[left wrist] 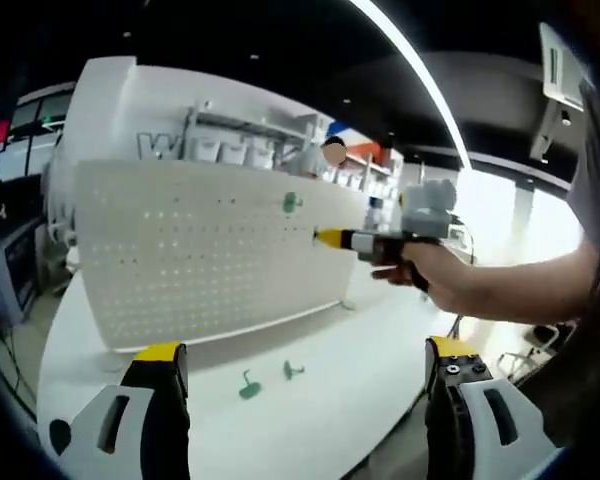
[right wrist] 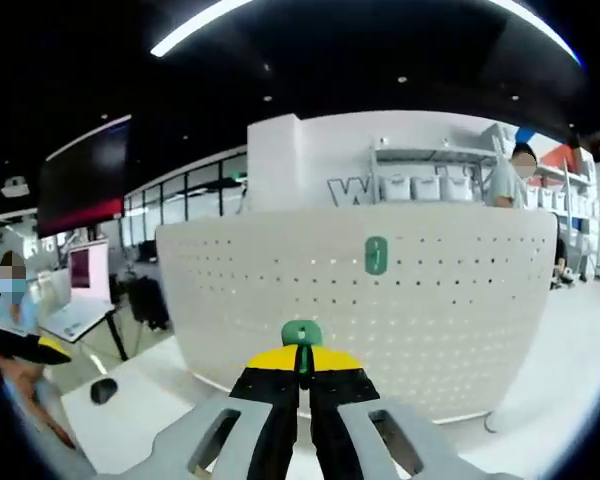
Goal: Insert the hook assembly into the mounting plate slot until the hook locks in place.
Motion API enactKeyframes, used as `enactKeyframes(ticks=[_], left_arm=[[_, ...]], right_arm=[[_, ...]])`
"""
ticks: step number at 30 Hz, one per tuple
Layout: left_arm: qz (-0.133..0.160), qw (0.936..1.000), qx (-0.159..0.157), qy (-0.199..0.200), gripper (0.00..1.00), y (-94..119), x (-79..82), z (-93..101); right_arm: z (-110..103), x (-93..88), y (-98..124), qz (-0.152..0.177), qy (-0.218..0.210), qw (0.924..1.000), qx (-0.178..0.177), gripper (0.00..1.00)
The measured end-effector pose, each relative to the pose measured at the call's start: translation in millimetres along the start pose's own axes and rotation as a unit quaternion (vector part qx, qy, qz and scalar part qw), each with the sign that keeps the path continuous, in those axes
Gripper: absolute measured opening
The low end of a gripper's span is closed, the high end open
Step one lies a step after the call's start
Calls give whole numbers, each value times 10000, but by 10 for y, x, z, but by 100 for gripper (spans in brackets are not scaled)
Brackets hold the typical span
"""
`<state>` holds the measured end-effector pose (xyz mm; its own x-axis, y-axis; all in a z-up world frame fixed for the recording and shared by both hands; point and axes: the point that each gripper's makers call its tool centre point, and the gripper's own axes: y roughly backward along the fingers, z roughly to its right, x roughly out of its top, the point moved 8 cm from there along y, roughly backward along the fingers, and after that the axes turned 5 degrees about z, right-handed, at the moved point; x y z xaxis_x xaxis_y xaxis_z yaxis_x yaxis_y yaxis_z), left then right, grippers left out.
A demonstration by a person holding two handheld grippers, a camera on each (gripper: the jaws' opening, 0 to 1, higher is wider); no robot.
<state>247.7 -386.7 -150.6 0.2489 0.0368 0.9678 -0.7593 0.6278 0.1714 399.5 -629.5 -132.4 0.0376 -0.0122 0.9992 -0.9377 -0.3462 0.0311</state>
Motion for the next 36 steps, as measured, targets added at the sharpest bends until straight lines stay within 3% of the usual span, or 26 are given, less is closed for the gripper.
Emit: enactKeyframes(ticks=[5, 18, 27, 36], left_arm=[[10, 10000, 62, 39, 100, 10, -2, -41], [-68, 9998, 167, 65, 100, -4, -31, -128], [-61, 9998, 199, 56, 100, -73, 0, -157], [-100, 9997, 233, 64, 100, -94, -10, -182]], right_arm=[[134, 21, -58, 77, 202, 9996, -188, 0], [579, 125, -308, 252, 256, 9973, -647, 0], [735, 141, -423, 321, 250, 9962, -769, 0], [890, 286, -623, 501, 258, 9945, -878, 0]])
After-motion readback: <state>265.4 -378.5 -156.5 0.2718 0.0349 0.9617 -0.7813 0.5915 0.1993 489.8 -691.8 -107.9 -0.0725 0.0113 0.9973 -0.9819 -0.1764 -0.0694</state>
